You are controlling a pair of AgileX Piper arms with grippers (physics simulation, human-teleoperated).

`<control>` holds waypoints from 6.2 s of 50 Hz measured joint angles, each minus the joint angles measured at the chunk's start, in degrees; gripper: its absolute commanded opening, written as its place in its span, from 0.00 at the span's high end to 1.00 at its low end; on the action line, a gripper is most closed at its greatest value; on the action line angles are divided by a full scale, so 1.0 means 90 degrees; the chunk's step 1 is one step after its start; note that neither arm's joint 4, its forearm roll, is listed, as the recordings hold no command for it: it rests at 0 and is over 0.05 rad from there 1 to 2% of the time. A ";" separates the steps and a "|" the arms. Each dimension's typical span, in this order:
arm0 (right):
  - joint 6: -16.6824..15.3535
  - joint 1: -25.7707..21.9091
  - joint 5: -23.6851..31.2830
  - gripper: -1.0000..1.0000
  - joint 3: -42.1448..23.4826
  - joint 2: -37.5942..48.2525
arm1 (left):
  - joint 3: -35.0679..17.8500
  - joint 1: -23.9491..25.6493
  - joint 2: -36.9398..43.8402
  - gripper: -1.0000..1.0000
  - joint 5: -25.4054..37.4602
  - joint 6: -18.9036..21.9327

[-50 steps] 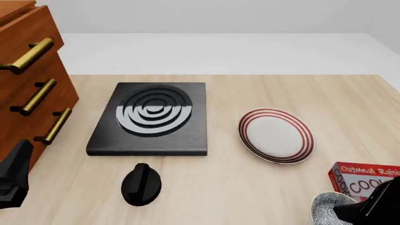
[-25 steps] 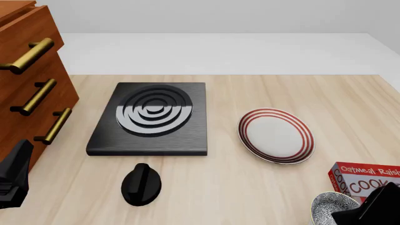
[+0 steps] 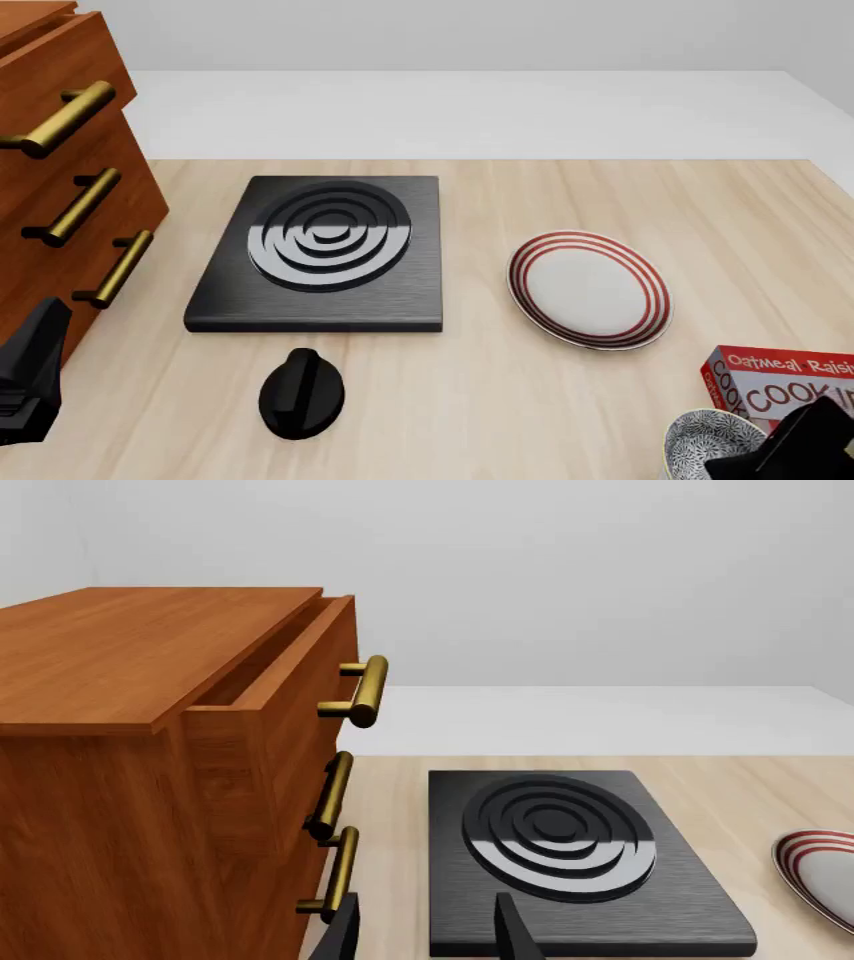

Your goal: Pick the akita bowl on the ramekin and place it on the plate.

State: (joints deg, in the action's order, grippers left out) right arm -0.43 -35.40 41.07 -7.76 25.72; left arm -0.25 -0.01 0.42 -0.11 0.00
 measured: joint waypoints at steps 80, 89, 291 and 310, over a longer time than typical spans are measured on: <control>-0.0963 0.0482 0.1322 1.00 -0.0597 -0.1063 | 0.0000 0.0000 0.0002 0.00 -0.0001 0.0000; -0.1538 0.0616 0.1706 1.00 -0.1229 -0.1149 | 0.0000 0.0000 0.0001 0.00 -0.0001 0.0000; -0.2491 0.1781 -0.4125 1.00 -0.4244 0.7166 | 0.0000 0.0000 0.0001 0.00 -0.0001 0.0000; -0.2421 0.1860 -0.4299 1.00 -0.4194 0.7375 | 0.0000 0.0000 0.0001 0.00 -0.0001 0.0000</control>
State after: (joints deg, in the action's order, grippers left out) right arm -22.22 -18.66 2.38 -45.51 92.09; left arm -0.24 -0.01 0.43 -0.12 0.00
